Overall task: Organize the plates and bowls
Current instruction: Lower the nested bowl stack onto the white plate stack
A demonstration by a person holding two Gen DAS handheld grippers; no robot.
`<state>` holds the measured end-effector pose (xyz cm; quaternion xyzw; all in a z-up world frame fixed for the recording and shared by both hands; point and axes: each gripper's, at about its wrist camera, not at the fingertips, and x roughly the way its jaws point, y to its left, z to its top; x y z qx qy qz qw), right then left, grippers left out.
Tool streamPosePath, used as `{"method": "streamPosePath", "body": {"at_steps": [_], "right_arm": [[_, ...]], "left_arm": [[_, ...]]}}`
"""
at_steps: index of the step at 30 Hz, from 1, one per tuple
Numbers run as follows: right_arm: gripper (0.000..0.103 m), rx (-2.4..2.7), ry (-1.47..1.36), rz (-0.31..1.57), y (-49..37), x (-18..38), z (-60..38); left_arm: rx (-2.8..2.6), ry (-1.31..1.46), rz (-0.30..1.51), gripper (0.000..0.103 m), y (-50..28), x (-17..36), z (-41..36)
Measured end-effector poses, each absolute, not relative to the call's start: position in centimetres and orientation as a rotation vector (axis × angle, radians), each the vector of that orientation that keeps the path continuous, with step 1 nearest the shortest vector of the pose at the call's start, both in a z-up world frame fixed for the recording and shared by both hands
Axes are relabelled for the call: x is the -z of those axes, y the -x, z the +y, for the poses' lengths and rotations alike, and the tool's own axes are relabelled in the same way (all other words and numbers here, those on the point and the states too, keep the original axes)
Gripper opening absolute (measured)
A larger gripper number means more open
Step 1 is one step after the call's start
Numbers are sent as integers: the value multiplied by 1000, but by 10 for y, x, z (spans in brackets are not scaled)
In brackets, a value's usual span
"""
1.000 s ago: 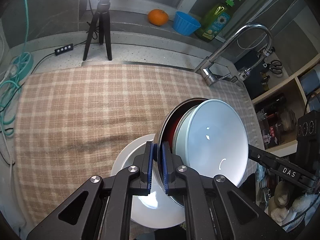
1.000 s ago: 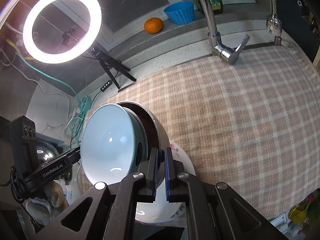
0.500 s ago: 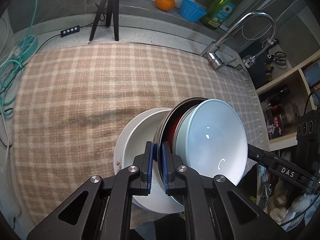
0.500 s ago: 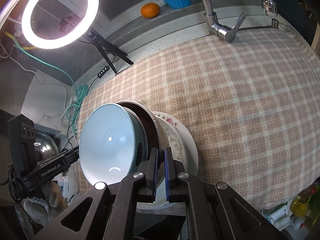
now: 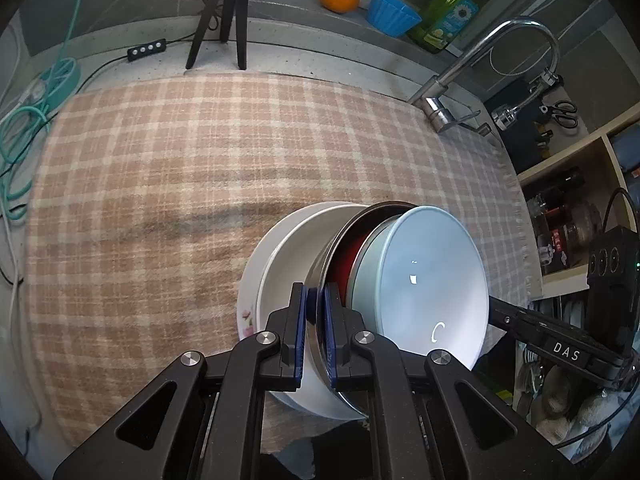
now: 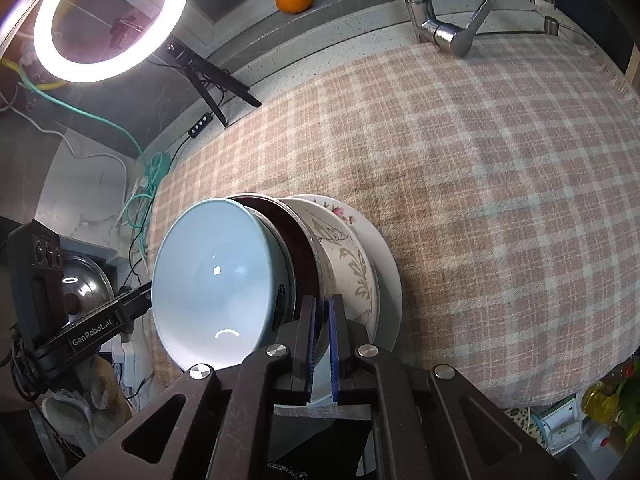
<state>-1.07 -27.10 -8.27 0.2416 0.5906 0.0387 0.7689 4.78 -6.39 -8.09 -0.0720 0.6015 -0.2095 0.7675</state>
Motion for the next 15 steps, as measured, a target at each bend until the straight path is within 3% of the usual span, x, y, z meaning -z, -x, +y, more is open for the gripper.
{"method": "streamPosePath", "body": {"at_steps": [15], "right_arm": [[6,-97,-495,1268,9,81,-268]], "left_arm": [[453,134,1301,7,-48,85,-64]]}}
